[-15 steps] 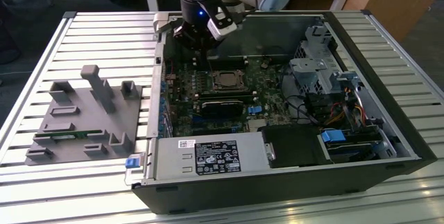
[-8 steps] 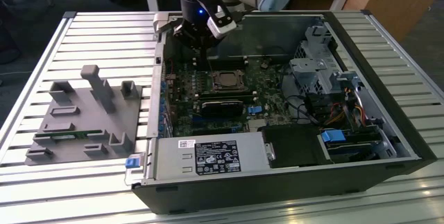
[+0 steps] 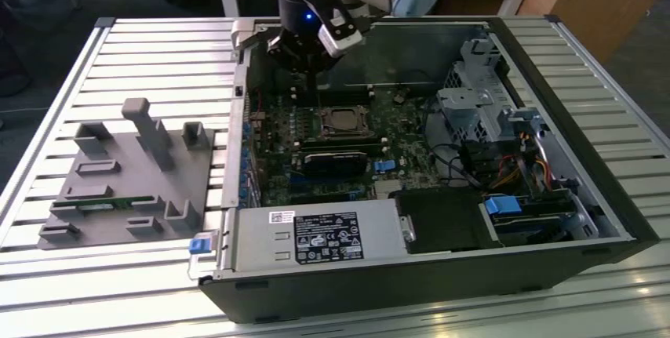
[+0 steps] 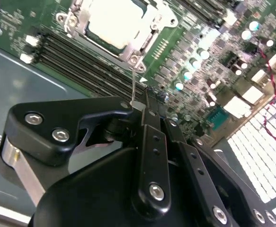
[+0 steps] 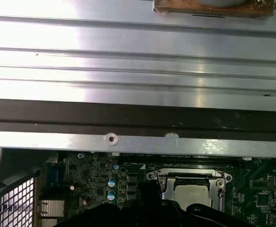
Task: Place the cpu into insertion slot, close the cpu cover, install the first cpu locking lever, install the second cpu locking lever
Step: 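Install the first cpu locking lever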
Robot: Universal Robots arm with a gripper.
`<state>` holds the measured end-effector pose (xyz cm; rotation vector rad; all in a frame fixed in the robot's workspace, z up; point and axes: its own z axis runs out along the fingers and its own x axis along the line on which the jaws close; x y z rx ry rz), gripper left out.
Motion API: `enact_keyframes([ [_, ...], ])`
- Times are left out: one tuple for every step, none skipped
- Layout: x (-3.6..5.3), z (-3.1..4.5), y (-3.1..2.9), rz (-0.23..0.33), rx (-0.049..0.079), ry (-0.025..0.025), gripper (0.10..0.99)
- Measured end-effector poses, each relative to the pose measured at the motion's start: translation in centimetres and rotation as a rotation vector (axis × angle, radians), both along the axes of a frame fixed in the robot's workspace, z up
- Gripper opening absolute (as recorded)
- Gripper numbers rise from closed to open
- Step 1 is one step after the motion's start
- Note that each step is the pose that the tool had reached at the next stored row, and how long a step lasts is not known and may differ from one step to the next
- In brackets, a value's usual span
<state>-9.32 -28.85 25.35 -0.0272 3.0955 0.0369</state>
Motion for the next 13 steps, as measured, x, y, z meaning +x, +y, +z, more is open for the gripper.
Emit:
enact_keyframes([
  [0.12,-0.01,0.0,0.0,0.0,0.0001,0.106],
  [0.2,-0.01,0.0,0.0,0.0,0.0,0.106],
  [0.28,-0.02,0.0,0.0,0.0,0.0,0.106],
  [0.35,-0.03,0.0,0.0,0.0,0.0,0.106],
  [0.52,-0.04,0.0,0.0,0.0,0.0,0.106],
  [0.7,-0.05,0.0,0.0,0.0,0.0,0.106],
  [0.89,-0.07,0.0,0.0,0.0,0.0,0.106],
  [1.06,-0.09,0.0,0.0,0.0,0.0,0.106],
  [1.17,-0.12,0.0,0.0,0.0,-0.0001,0.106],
  [1.27,-0.13,0.0,0.0,0.0,-0.0001,0.106],
  [1.33,-0.14,0.0,0.0,0.0,-0.0001,0.106],
  [1.38,-0.15,0.0,0.0,0.0,-0.0001,0.106],
  [1.47,-0.15,0.0,0.0,0.0,0.0001,0.106],
])
